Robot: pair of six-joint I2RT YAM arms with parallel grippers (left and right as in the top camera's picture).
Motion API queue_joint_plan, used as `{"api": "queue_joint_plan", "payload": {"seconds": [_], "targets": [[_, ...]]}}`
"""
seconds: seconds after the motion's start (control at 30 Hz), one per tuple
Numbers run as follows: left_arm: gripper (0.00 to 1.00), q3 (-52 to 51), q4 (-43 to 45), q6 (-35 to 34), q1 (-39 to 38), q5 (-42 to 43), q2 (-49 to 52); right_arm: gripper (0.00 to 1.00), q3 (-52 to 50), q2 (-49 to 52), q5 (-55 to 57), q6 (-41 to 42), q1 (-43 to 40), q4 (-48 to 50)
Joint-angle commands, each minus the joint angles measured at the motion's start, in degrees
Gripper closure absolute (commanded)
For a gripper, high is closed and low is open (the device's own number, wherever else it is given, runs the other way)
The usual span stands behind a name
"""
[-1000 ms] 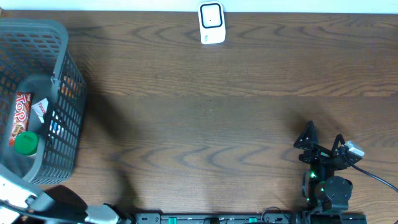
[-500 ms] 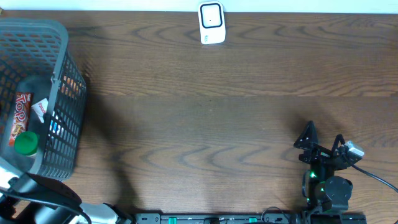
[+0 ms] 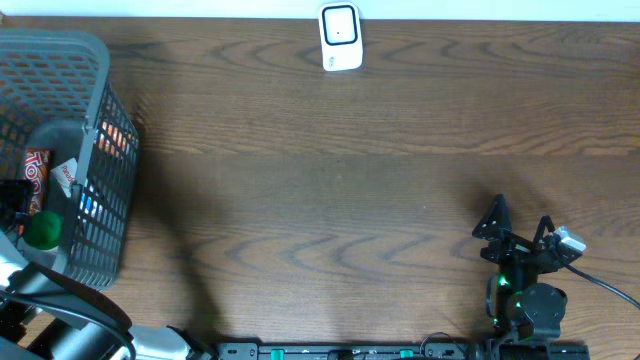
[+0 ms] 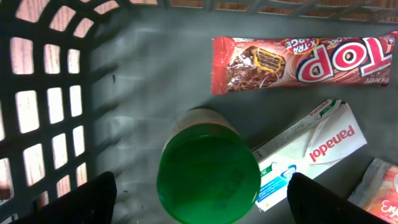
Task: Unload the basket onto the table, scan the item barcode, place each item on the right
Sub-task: 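Reach the left gripper into the basket and grasp the green-capped bottle, then lift the bottle out and set it upright on the table centre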
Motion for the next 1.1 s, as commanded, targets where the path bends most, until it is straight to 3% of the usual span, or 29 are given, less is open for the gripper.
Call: {"api": "queue_joint_plan", "payload": {"seconds": [0.0, 0.7, 0.9, 1.07], "targets": [[0.12, -0.7, 0.5, -0.5, -0.6, -1.3, 1.5, 0.01, -0.2, -0.3, 0.5, -0.9, 0.5, 0.0], [0.13, -0.7, 0.5, -0.5, -1.5, -1.1, 14.8, 0.01, -0.2, -0.3, 0.5, -0.9, 0.5, 0.0], [0.44, -0.8, 0.0, 0.4, -1.5, -1.1, 15.2, 0.01, -0.2, -0.3, 0.5, -0.9, 0.5, 0.0], [0.46, -0.6, -1.1, 1.0, -1.5, -0.1, 14.8, 0.01, -0.2, -0.3, 0.5, -0.9, 0.5, 0.0]]}}
